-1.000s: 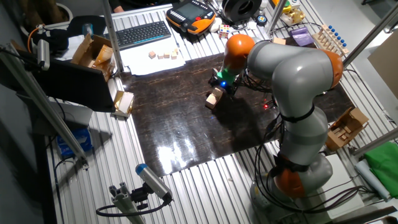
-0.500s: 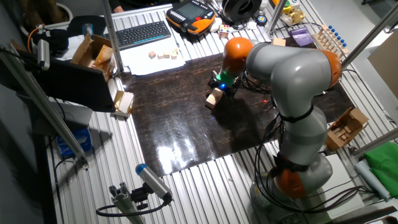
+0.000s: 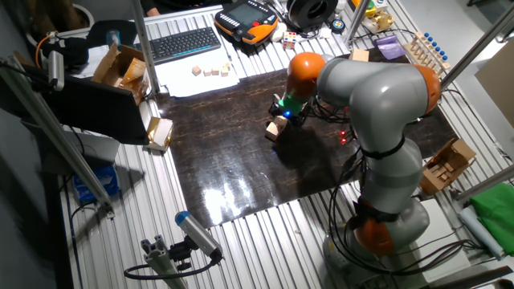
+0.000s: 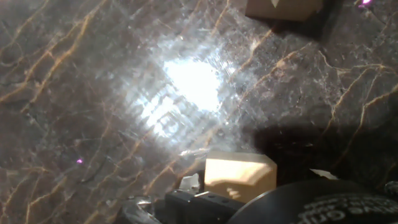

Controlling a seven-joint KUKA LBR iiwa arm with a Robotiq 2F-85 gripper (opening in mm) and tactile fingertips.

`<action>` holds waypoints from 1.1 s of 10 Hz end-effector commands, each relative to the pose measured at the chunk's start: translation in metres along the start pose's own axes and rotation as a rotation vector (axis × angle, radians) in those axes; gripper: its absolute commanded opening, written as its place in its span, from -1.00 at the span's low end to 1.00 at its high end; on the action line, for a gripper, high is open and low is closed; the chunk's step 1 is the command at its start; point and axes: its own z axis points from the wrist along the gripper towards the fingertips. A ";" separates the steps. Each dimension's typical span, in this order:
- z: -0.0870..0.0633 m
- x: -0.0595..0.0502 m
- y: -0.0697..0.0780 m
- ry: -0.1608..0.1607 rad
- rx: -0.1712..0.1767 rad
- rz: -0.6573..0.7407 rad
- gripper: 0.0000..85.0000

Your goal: Stack the blocks in a vertical line of five

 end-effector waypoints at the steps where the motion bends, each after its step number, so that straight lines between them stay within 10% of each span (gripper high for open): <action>1: 0.000 0.000 0.000 0.008 -0.008 0.009 0.33; 7: -0.014 -0.003 0.002 -0.008 0.056 -0.033 -0.18; 11: -0.068 -0.016 0.006 0.021 0.077 -0.036 -0.28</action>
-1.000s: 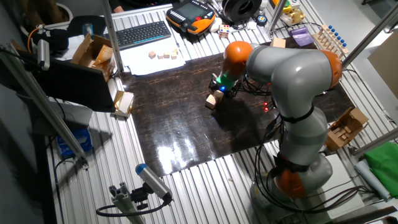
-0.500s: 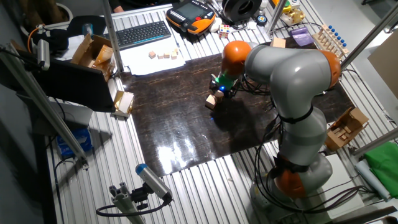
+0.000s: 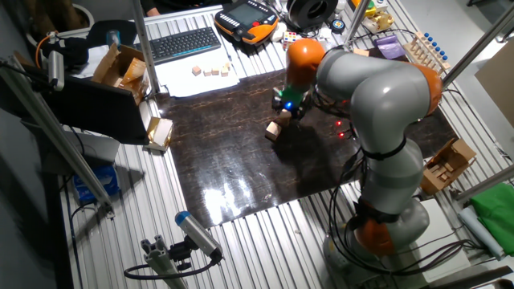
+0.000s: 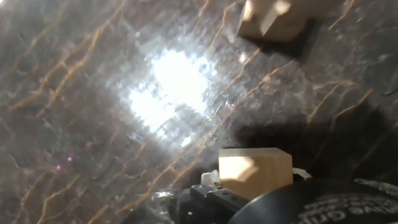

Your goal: Stack the blocks in a vertical line of five

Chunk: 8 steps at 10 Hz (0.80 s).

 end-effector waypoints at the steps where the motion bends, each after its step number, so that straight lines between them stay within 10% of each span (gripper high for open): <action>1: -0.023 -0.004 -0.001 0.007 -0.002 0.014 -0.28; 8: -0.089 -0.038 -0.026 0.056 -0.006 0.049 -0.34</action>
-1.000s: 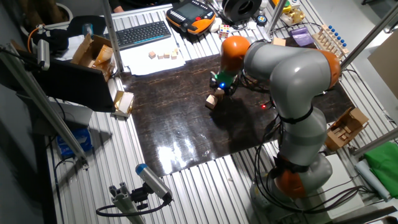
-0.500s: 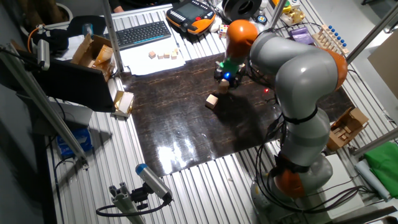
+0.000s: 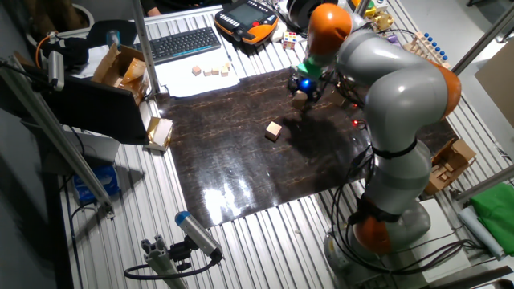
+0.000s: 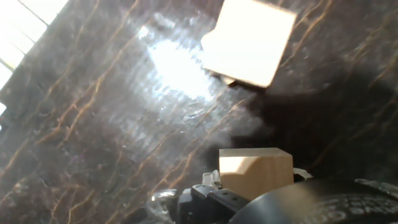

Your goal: Stack the blocks in a vertical line of five

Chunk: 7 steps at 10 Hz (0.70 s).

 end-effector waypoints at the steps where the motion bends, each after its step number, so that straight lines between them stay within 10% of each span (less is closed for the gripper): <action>1: -0.010 -0.003 -0.002 -0.001 0.001 -0.001 -0.33; 7: -0.037 -0.044 -0.020 0.001 -0.010 -0.018 -0.42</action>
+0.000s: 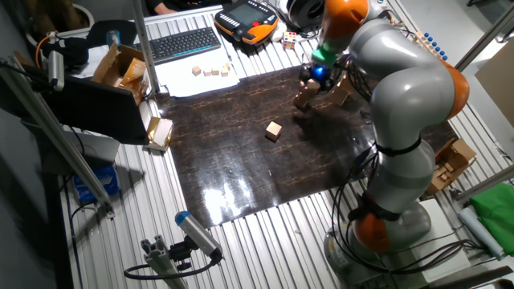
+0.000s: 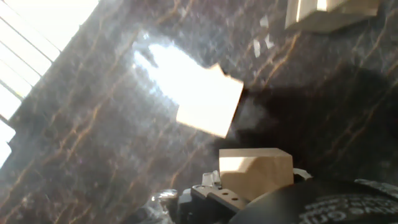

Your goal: Stack the blocks in a vertical line of five

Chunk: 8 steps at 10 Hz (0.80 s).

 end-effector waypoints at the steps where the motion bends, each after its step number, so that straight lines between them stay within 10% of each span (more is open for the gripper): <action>1: 0.002 -0.003 0.002 -0.009 -0.011 -0.006 -0.43; 8: 0.003 -0.005 0.003 -0.027 -0.008 -0.027 -0.55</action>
